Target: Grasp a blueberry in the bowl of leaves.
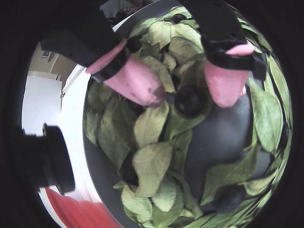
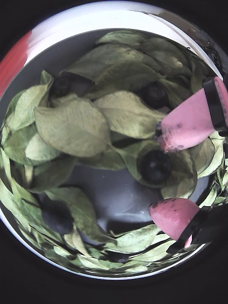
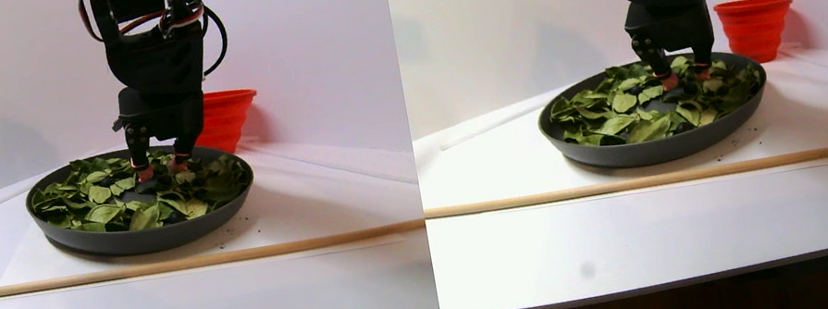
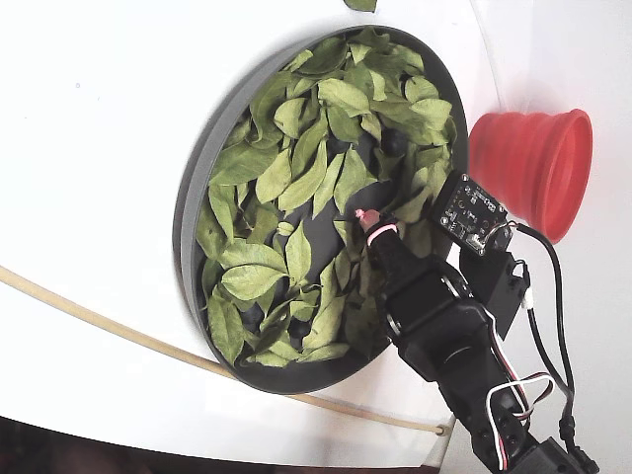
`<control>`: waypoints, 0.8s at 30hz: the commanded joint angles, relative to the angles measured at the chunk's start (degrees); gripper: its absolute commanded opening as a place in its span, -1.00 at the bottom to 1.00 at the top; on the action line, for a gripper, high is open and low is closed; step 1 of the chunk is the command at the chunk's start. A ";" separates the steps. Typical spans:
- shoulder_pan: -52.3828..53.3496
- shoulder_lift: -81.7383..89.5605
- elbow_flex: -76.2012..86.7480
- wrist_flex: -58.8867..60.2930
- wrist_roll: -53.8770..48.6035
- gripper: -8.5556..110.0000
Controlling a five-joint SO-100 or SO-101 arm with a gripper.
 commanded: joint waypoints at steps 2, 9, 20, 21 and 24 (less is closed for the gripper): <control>1.32 0.44 -3.34 -1.05 0.79 -0.53; 1.41 -0.88 -3.60 -1.93 1.49 -0.53; 1.41 -3.43 -3.87 -3.96 3.87 -0.54; 1.41 -3.78 -3.87 -4.31 3.96 -0.54; 1.58 -4.48 -3.96 -4.75 4.22 -0.55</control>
